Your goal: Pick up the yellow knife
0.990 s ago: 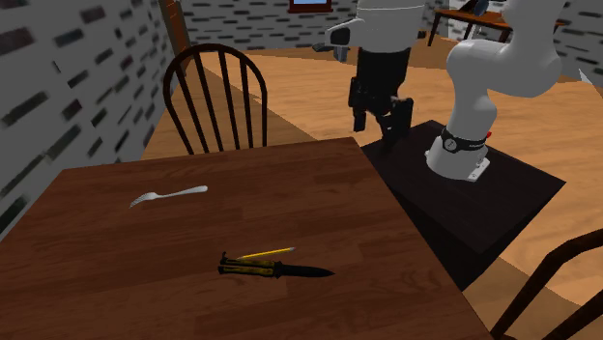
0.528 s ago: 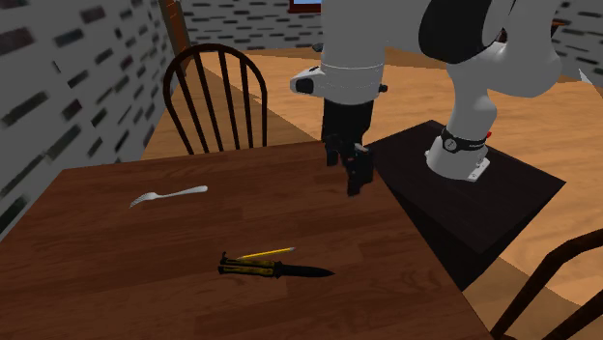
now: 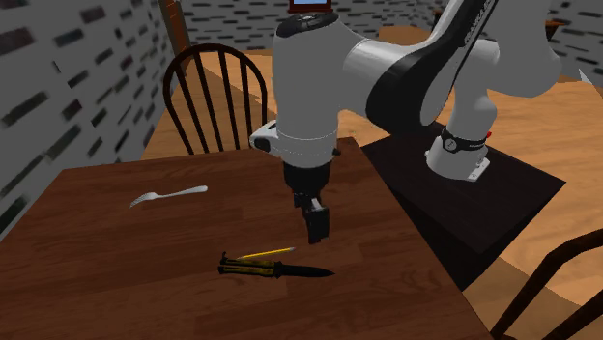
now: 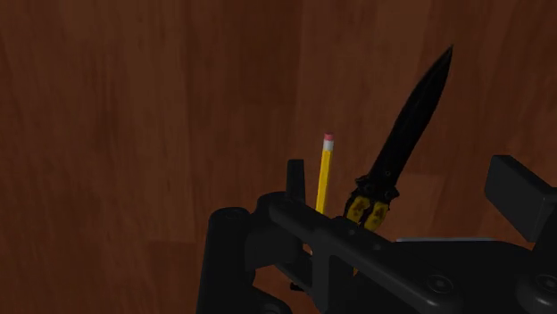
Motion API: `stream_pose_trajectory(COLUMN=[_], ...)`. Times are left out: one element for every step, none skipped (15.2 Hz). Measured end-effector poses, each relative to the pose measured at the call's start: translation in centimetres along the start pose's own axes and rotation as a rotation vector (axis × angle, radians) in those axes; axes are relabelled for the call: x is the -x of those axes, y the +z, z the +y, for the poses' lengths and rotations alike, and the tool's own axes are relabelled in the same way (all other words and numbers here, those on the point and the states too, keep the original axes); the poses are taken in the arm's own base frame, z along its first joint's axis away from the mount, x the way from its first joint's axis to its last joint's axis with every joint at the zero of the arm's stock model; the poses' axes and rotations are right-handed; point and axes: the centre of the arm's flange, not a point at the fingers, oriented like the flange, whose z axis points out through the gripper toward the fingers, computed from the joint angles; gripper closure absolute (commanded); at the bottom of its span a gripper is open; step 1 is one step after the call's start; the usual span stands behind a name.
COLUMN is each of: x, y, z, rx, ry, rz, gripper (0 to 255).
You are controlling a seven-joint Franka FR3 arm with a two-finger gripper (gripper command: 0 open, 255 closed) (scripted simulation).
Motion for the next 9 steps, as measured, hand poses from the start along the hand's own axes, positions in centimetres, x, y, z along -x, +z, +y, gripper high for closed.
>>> stream_pose_trajectory(x=[-0.9,-1.8,-2.4,-3.4,-4.2,-5.0,-5.6,-5.7,-5.8], y=[0.9,1.7,2.5,3.5,4.1,4.9,5.4,6.1,6.7], z=[-0.4,-0.4,-0.7,-1.2,-1.6,-1.8,-1.9,-2.1,-2.0], rx=[0.002,0.004,0.006,0.008,0.01,0.011,0.012,0.013,0.013], ry=[0.003,0.005,0.007,0.009,0.011,0.013,0.014,0.015,0.015], rz=[0.002,0.004,0.007,0.01,0.011,0.014,0.015,0.015,0.015], gripper=[0,0,0,0,0,0,0,0,0])
